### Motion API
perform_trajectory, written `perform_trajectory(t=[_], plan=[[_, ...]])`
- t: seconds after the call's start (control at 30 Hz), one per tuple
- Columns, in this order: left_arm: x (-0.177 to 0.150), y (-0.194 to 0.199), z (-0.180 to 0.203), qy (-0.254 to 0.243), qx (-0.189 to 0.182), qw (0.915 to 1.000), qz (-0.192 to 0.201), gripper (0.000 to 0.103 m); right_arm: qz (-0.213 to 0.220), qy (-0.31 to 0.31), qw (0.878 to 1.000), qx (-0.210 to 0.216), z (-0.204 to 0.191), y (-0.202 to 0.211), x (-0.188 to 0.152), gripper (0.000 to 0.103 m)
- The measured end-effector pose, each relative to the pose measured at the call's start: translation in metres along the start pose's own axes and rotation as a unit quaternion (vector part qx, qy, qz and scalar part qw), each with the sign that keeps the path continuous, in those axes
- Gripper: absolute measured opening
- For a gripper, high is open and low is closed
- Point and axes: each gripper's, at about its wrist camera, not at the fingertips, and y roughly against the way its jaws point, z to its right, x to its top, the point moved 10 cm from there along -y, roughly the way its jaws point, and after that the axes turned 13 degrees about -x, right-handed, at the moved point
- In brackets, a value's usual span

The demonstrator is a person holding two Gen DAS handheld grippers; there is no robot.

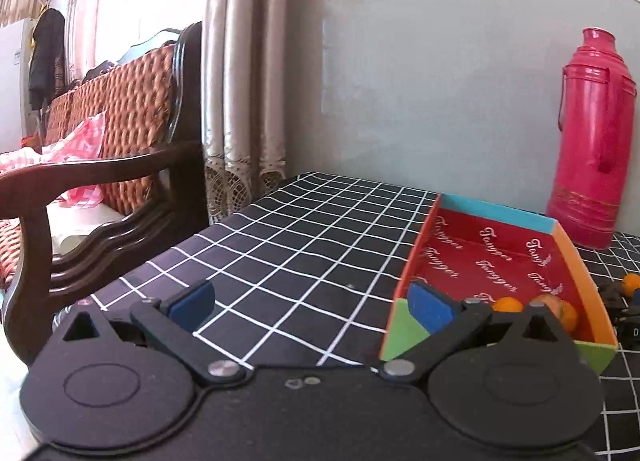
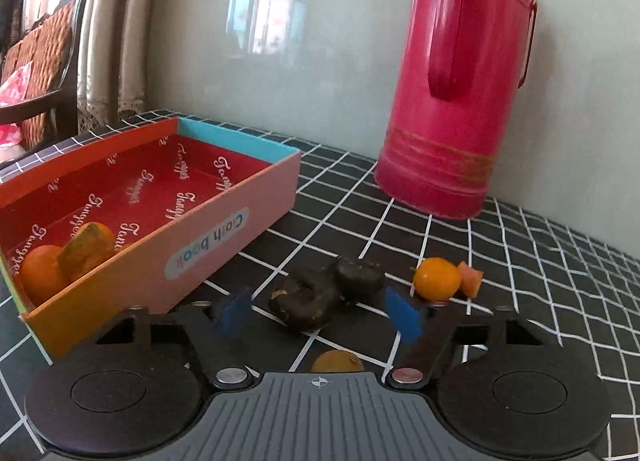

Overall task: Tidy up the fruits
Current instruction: 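Move the right tool to a dark brown chunk and grasp it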

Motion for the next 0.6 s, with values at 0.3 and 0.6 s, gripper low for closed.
perform_trajectory(t=[0.3, 0.6], plan=[[-0.001, 0.003, -0.003, -0.002, 0.001, 1.0000, -0.003, 0.097, -0.025, 0.002, 1.000, 0.006, -0.004, -0.010, -0.004, 0.039], [-0.004, 0.002, -0.003, -0.005, 0.002, 1.0000, -0.008, 0.097, -0.009, -0.006, 1.000, -0.002, -0.001, 0.007, 0.002, 0.038]])
